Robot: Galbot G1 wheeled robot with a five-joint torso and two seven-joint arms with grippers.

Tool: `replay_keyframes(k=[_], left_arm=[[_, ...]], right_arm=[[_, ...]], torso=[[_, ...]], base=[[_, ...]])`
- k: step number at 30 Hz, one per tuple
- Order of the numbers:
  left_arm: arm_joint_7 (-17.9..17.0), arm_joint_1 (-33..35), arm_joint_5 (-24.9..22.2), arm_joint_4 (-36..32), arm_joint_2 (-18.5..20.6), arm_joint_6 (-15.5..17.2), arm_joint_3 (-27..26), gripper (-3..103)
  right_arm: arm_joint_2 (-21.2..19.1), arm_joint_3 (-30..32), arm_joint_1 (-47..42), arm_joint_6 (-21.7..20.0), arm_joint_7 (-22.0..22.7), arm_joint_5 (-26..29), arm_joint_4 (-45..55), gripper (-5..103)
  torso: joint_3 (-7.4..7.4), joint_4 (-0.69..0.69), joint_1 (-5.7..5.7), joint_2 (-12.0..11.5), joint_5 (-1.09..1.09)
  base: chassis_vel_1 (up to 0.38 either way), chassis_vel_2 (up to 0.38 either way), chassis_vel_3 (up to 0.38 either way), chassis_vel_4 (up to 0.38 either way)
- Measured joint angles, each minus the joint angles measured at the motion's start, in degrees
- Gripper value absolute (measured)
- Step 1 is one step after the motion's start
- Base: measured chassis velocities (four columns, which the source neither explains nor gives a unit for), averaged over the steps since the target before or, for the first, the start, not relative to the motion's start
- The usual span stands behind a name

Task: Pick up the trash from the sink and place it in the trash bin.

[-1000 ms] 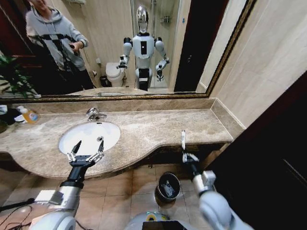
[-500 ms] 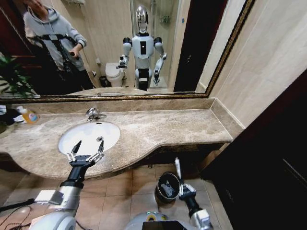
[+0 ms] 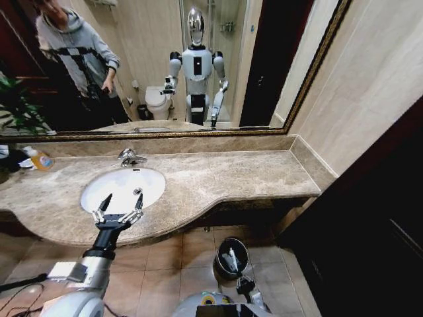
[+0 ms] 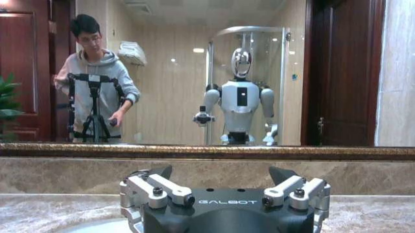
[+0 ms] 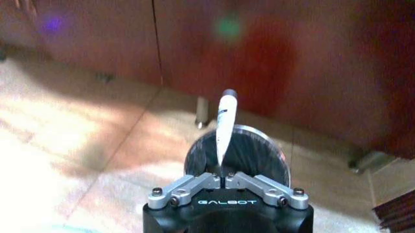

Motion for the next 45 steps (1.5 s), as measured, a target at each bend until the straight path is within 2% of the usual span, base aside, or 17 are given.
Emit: replay_keyframes(k=[12, 18, 26, 27, 29, 30, 33, 36, 37, 39, 41, 42, 45], left_arm=[[0.0, 0.0, 0.0, 0.0, 0.0, 0.0, 0.0, 100], [0.0, 0.0, 0.0, 0.0, 0.0, 0.0, 0.0, 100], [0.0, 0.0, 0.0, 0.0, 0.0, 0.0, 0.0, 100], [0.0, 0.0, 0.0, 0.0, 0.0, 0.0, 0.0, 100], [0.0, 0.0, 0.0, 0.0, 0.0, 0.0, 0.0, 100], [0.0, 0.0, 0.0, 0.0, 0.0, 0.0, 0.0, 100], [0.0, 0.0, 0.0, 0.0, 0.0, 0.0, 0.0, 100], [0.0, 0.0, 0.0, 0.0, 0.0, 0.0, 0.0, 100], [0.0, 0.0, 0.0, 0.0, 0.0, 0.0, 0.0, 100], [0.0, 0.0, 0.0, 0.0, 0.0, 0.0, 0.0, 100], [0.0, 0.0, 0.0, 0.0, 0.0, 0.0, 0.0, 100], [0.0, 0.0, 0.0, 0.0, 0.0, 0.0, 0.0, 100], [0.0, 0.0, 0.0, 0.0, 0.0, 0.0, 0.0, 100]], right_arm=[[3.0, -3.4, 11.3, -0.5, -2.5, 1.0, -17.0, 0], [5.4, -3.5, 15.7, 0.7, -3.1, 0.2, -24.5, 0], [6.6, -3.5, 19.5, 1.3, -3.5, 0.0, -28.9, 0], [6.7, -3.5, 19.9, 1.4, -3.6, 0.0, -29.4, -3], [7.0, -3.5, 20.5, 1.6, -3.7, 0.1, -30.2, 8], [7.0, -3.5, 20.5, 1.6, -3.7, 0.1, -30.2, 8], [7.3, -3.4, 21.3, 2.3, -4.5, 0.1, -31.4, 24], [7.3, -3.3, 21.4, 2.6, -4.7, 0.1, -31.6, 29], [7.2, -3.3, 21.4, 2.7, -4.7, 0.1, -31.5, 40], [7.1, -3.2, 21.3, 2.8, -4.7, 0.1, -31.3, 40], [6.9, -2.6, 20.6, 3.7, -4.8, 0.8, -30.2, 50], [6.9, -2.6, 20.6, 3.7, -4.8, 0.8, -30.2, 50], [6.6, -1.4, 18.9, 4.8, -5.0, 1.9, -28.0, 67]], torso=[[0.00, 0.00, 0.00, 0.0, -0.01], [0.00, -0.01, 0.00, 0.0, 0.00], [0.00, 0.00, 0.00, 0.0, -0.01], [0.00, -0.01, 0.00, 0.0, -0.01], [0.00, -0.01, 0.00, 0.0, -0.01], [0.00, -0.01, 0.00, 0.0, -0.01], [0.00, -0.01, -0.01, 0.0, 0.00], [0.00, -0.01, -0.01, 0.0, -0.01], [0.00, -0.01, -0.01, 0.0, 0.00], [0.00, 0.00, -0.01, 0.0, 0.00], [0.00, 0.00, -0.01, 0.0, 0.00], [0.00, 0.00, -0.01, 0.0, 0.00], [0.00, -0.01, -0.01, 0.0, 0.00]], base=[[0.000, 0.000, 0.000, 0.000], [0.000, 0.000, 0.000, 0.000], [0.000, 0.000, 0.000, 0.000], [0.000, 0.000, 0.000, 0.000], [0.000, 0.000, 0.000, 0.000], [0.000, 0.000, 0.000, 0.000], [0.000, 0.000, 0.000, 0.000], [0.000, 0.000, 0.000, 0.000], [0.000, 0.000, 0.000, 0.000], [0.000, 0.000, 0.000, 0.000], [0.000, 0.000, 0.000, 0.000], [0.000, 0.000, 0.000, 0.000], [0.000, 0.000, 0.000, 0.000]])
